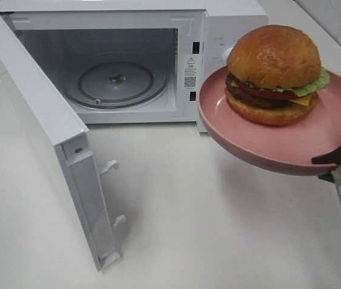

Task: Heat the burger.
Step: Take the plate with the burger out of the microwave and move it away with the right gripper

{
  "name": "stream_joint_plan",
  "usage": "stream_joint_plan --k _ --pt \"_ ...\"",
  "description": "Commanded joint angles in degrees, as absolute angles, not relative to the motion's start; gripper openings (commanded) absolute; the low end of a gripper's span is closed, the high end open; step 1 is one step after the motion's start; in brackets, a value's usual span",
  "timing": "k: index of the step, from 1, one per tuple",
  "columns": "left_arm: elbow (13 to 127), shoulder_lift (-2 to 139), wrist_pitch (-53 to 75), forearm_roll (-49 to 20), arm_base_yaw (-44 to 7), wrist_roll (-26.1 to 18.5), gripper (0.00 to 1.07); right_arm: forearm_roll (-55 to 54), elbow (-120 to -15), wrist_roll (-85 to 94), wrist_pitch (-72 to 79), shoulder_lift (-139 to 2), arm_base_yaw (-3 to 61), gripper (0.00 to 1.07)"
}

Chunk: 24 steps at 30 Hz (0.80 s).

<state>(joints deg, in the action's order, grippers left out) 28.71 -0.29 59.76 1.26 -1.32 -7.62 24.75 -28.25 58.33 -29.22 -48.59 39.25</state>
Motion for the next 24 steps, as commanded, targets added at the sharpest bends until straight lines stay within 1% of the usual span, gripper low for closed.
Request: stream_joint_plan --k 1,17,24 --pt "28.53 -1.32 59.59 1.09 -1.20 -7.22 0.89 28.48 -28.59 54.60 -28.25 -46.87 38.90 0.00" --pt "28.53 -1.32 59.59 1.09 -1.20 -7.22 0.89 34.26 -28.59 41.94 -37.18 -46.70 38.90 0.00" --pt "28.53 -1.32 59.59 1.09 -1.20 -7.22 0.89 40.05 -28.59 31.80 -41.25 -46.70 38.90 0.00"
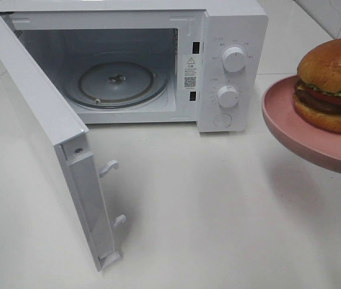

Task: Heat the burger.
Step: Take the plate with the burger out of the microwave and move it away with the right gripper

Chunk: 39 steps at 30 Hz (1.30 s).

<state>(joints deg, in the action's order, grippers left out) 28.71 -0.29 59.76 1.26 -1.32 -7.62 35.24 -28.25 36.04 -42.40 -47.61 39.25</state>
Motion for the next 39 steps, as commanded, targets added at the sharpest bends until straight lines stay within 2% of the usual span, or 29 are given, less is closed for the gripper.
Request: stream_joint_plan --k 1,18,31,39 --pt "28.53 -1.32 59.59 1.09 -1.20 -7.22 0.89 40.05 -28.59 31.80 -41.25 -46.70 38.90 0.00" --pt "28.53 -1.32 59.59 1.09 -1.20 -7.22 0.89 47.96 -28.59 11.23 -53.40 -47.38 38.90 0.00" --pt "28.53 -1.32 59.59 1.09 -1.20 -7.22 0.89 50.25 -28.88 -3.67 -57.41 -56.04 38.90 0.00" --pt "28.53 -1.32 59.59 1.09 -1.20 -7.22 0.89 51.34 -34.21 -18.74 -62.80 -65.32 38.90 0.00"
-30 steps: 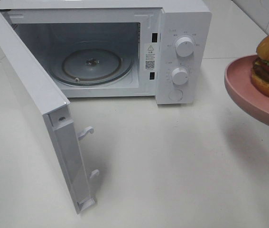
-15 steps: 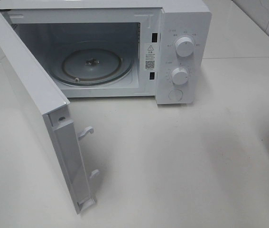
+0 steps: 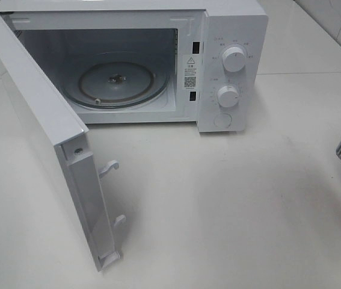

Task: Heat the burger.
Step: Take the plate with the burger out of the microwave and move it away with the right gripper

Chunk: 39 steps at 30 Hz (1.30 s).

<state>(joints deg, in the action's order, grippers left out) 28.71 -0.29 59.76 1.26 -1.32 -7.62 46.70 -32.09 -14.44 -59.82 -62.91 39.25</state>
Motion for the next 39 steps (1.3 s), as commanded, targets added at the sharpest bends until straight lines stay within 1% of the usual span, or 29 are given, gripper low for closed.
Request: stream_joint_plan --k 1,11,16,19,31,33,39 --pt "28.53 -1.32 59.59 1.09 -1.20 -7.22 0.89 51.34 -34.84 -19.94 -63.31 -66.29 38.90 0.00" --pt "28.53 -1.32 59.59 1.09 -1.20 -7.22 0.89 51.17 -41.25 -31.86 -69.56 -76.26 38.90 0.00" --pt "28.53 -1.32 59.59 1.09 -1.20 -7.22 0.89 50.76 -44.00 -34.78 -71.85 -79.30 38.90 0.00" --pt "28.53 -1.32 59.59 1.09 -1.20 -7.22 0.89 50.65 -44.18 -38.33 -71.56 -79.53 38.90 0.00" --pt "28.53 -1.32 59.59 1.09 -1.20 -7.22 0.89 50.36 -44.18 -43.03 -69.96 -79.98 38.79 0.00" --pt "28.53 -1.32 59.59 1.09 -1.20 -7.22 0.89 49.68 -44.18 -43.49 -69.73 -83.25 36.90 0.00" --pt "28.53 -1.32 59.59 1.09 -1.20 -7.22 0.89 49.50 -44.18 -44.75 -67.27 -86.92 35.41 0.00"
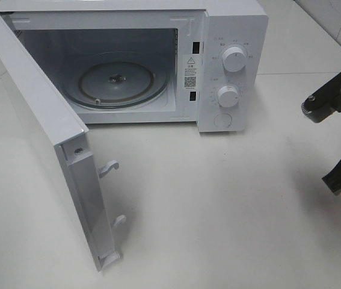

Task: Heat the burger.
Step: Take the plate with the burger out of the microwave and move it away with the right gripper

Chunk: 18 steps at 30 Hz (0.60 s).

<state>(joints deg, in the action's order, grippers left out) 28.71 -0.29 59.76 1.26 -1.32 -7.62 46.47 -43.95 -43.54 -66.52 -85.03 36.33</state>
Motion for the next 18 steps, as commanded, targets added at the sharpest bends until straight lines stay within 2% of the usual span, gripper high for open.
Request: stream_joint_plan --k 1,13,18 --pt "28.53 -1.32 59.59 1.09 -1.20 -7.22 0.89 49.62 -44.18 -45.95 -65.66 -88.24 35.41 0.00" --pt "28.53 -1.32 59.59 1.09 -1.20 -7.22 0.89 49.90 -44.18 -50.94 -61.54 -96.14 35.41 0.00" --pt "28.53 -1.32 59.59 1.09 -1.20 -7.22 0.89 50.08 -44.18 -54.14 -58.10 -100.73 32.60 0.01"
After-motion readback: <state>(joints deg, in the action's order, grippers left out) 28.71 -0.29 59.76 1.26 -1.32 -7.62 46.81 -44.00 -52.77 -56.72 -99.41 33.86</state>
